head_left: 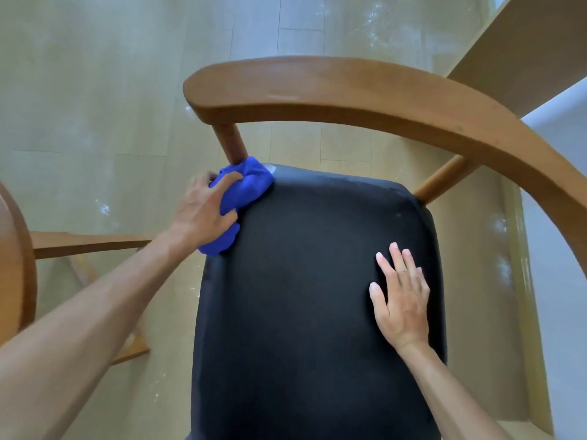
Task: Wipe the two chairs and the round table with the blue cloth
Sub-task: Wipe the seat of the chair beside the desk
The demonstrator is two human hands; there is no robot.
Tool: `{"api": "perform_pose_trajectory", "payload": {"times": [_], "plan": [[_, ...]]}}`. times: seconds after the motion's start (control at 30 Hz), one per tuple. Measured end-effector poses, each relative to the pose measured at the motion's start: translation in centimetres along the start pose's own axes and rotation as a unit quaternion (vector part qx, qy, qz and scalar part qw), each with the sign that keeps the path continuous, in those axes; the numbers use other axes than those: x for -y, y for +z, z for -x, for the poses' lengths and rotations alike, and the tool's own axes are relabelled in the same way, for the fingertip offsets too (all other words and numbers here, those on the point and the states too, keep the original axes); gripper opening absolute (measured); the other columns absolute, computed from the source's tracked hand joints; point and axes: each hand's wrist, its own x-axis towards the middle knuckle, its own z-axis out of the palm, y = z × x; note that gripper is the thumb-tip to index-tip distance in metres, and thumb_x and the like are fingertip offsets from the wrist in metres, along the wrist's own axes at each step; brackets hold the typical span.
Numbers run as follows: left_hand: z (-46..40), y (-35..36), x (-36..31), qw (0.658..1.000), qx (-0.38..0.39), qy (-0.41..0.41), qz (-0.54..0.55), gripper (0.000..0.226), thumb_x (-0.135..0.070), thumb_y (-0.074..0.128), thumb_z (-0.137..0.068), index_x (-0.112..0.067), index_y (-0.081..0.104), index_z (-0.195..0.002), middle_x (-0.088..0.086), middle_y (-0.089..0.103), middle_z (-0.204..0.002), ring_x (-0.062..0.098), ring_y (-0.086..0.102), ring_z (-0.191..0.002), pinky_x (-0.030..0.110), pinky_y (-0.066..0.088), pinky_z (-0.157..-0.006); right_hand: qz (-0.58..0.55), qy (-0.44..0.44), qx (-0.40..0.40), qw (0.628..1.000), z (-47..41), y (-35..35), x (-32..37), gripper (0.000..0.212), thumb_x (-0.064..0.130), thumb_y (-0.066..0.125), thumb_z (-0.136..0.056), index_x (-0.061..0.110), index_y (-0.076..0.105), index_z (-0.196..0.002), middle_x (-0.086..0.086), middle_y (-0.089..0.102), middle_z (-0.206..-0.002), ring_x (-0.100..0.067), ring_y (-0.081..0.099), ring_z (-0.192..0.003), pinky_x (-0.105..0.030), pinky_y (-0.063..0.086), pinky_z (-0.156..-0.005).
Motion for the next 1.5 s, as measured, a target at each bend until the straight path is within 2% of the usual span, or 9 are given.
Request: {"api": "perform_pose_trajectory", "payload": {"times": [0.1, 0.43, 0.6, 0.7, 0.8, 0.97, 1.17, 1.37, 1.5], "plan": [[3.2, 0.5, 0.5, 0.996, 0.032, 0.067, 0.049, 0.057, -0.017, 0.066, -0.071, -0.026, 0.055, -0.127, 0.012, 0.049, -0.121, 0.033, 0.051, -0.105, 0.036, 0.043, -0.087, 0.013, -0.003, -0.005, 1.0, 0.1, 0.3, 0.0, 0.057, 0.037, 0.034, -0.089, 0.014, 0.047, -0.14, -0.003, 0.029, -0.156, -0.023, 0.018, -0.146, -0.047, 0.014, -0.116], [26.6, 1.6, 2.7, 0.968, 0.176, 0.073, 0.163, 0.063, -0.022, 0.071, -0.061, -0.035, 0.053, -0.119, 0.0, 0.042, -0.12, 0.016, 0.049, -0.109, 0.027, 0.048, -0.089, 0.013, 0.004, 0.0, 1.0, 0.2, 0.0, 0.4, 0.061, 0.039, 0.032, -0.087, 0.011, 0.047, -0.14, -0.004, 0.027, -0.157, -0.025, 0.017, -0.147, -0.046, 0.011, -0.117], [34.5, 2.6, 4.2, 0.963, 0.217, 0.011, 0.16, 0.029, -0.056, 0.067, -0.075, -0.055, 0.053, -0.1, -0.036, 0.039, -0.115, -0.017, 0.043, -0.105, 0.014, 0.037, -0.09, 0.005, 0.007, 0.0, 1.0, 0.2, 0.0, 0.5, 0.061, 0.039, 0.032, -0.087, 0.012, 0.046, -0.14, -0.005, 0.026, -0.157, -0.024, 0.016, -0.147, -0.045, 0.008, -0.117], [32.5, 1.9, 3.3, 0.966, 0.222, 0.077, 0.11, 0.042, -0.038, 0.069, -0.072, -0.056, 0.049, -0.105, -0.018, 0.038, -0.119, -0.009, 0.042, -0.102, 0.005, 0.041, -0.081, 0.009, 0.008, -0.001, 1.0, 0.2, 0.1, 0.4, 0.061, 0.039, 0.032, -0.087, 0.012, 0.045, -0.14, -0.004, 0.026, -0.158, -0.023, 0.015, -0.148, -0.045, 0.008, -0.118], [27.6, 2.1, 1.8, 0.967, 0.147, 0.14, 0.156, 0.053, -0.023, 0.067, -0.063, -0.034, 0.053, -0.114, 0.001, 0.043, -0.113, 0.012, 0.049, -0.097, 0.023, 0.051, -0.076, 0.013, 0.006, -0.001, 1.0, 0.2, 0.1, 0.4, 0.061, 0.039, 0.032, -0.088, 0.013, 0.045, -0.141, -0.003, 0.025, -0.158, -0.022, 0.014, -0.148, -0.044, 0.008, -0.118], [13.5, 2.5, -3.2, 0.991, 0.026, 0.045, 0.127, 0.055, -0.011, 0.071, -0.07, -0.037, 0.046, -0.112, 0.007, 0.044, -0.113, 0.028, 0.048, -0.101, 0.042, 0.053, -0.073, 0.022, 0.005, -0.001, 1.0, 0.3, 0.2, 0.3, 0.06, 0.039, 0.032, -0.088, 0.014, 0.045, -0.141, -0.002, 0.025, -0.158, -0.022, 0.014, -0.148, -0.046, 0.01, -0.118], [-0.6, 3.5, -9.5, 0.998, -0.004, 0.037, 0.056, 0.05, -0.021, 0.064, -0.078, -0.026, 0.051, -0.125, 0.011, 0.04, -0.118, 0.03, 0.039, -0.109, 0.039, 0.049, -0.075, 0.031, -0.005, -0.013, 0.999, 0.2, 0.5, 0.0, 0.058, 0.038, 0.034, -0.089, 0.016, 0.045, -0.141, -0.002, 0.027, -0.157, -0.022, 0.017, -0.147, -0.047, 0.013, -0.117], [8.3, 4.6, -11.0, 0.989, 0.053, 0.138, 0.017, 0.051, -0.02, 0.071, -0.064, -0.021, 0.062, -0.115, 0.013, 0.051, -0.109, 0.031, 0.049, -0.087, 0.032, 0.041, -0.056, 0.012, -0.009, -0.012, 1.0, 0.2, 0.4, -0.3, 0.056, 0.035, 0.034, -0.09, 0.016, 0.046, -0.141, -0.002, 0.027, -0.157, -0.022, 0.018, -0.147, -0.046, 0.013, -0.117], [21.2, 4.9, -10.3, 0.956, 0.179, 0.231, 0.036, 0.052, -0.028, 0.068, -0.052, -0.027, 0.054, -0.102, 0.006, 0.052, -0.092, 0.023, 0.052, -0.068, 0.026, 0.044, -0.046, -0.003, -0.008, 0.002, 1.0, 0.2, -0.1, -0.1, 0.056, 0.035, 0.031, -0.091, 0.016, 0.046, -0.142, -0.002, 0.025, -0.157, -0.022, 0.017, -0.147, -0.046, 0.011, -0.117]]}}
